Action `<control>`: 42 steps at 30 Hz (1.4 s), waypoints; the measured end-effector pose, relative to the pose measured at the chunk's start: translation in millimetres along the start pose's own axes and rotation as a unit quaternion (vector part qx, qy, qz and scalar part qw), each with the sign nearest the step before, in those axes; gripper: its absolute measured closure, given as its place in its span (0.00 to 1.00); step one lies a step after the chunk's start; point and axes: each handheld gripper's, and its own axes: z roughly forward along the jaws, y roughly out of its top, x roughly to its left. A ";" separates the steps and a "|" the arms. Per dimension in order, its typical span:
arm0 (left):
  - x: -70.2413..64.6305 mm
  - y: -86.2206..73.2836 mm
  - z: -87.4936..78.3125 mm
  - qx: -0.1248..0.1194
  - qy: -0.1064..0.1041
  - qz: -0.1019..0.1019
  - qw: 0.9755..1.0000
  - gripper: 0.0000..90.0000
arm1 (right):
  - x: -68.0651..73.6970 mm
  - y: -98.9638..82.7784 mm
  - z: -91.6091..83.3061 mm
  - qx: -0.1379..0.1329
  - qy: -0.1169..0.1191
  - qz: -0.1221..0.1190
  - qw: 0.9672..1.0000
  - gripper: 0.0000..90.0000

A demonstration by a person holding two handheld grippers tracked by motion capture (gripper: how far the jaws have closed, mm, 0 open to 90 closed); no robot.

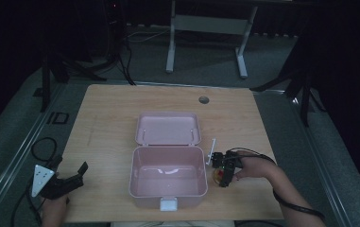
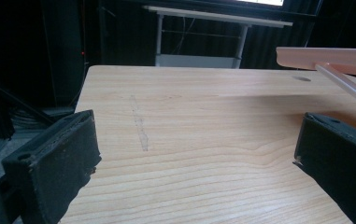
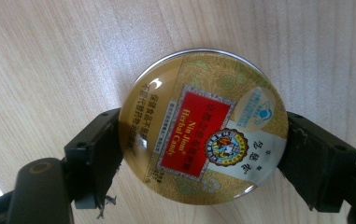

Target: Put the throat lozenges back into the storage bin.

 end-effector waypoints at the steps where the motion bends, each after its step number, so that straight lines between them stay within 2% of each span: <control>1: 0.0 0.0 0.0 0.000 0.000 0.000 1.000 0.00 | 0.0 -0.2 -0.5 0.003 -0.003 0.000 1.000 0.22; 5: 0.0 0.0 0.0 0.000 0.000 0.000 1.000 0.00 | 0.7 -2.3 -6.2 0.005 0.000 -0.010 1.000 0.22; 13: -0.2 0.0 0.0 0.000 0.000 0.001 1.000 0.00 | 7.7 -10.0 -29.3 0.012 0.010 -0.026 1.000 0.22; 21: -0.1 0.0 0.0 0.000 0.001 0.001 1.000 0.00 | 10.9 -17.0 -51.7 0.015 0.017 -0.012 1.000 0.22; 25: -0.3 0.0 0.0 0.000 0.002 0.001 1.000 0.00 | 12.8 -19.3 -65.6 0.013 0.011 -0.011 1.000 0.22; 33: -0.5 0.0 0.1 0.000 0.002 0.002 1.000 0.00 | 18.3 -21.2 -102.8 0.012 -0.001 -0.017 1.000 0.22; 36: -0.5 0.0 0.1 0.000 0.002 0.002 1.000 0.00 | 20.8 -20.9 -125.2 -0.002 -0.006 -0.015 1.000 0.22; 42: -0.2 0.0 0.0 -0.001 0.002 0.000 1.000 0.00 | 24.9 -16.6 -151.2 -0.015 -0.021 -0.016 1.000 0.22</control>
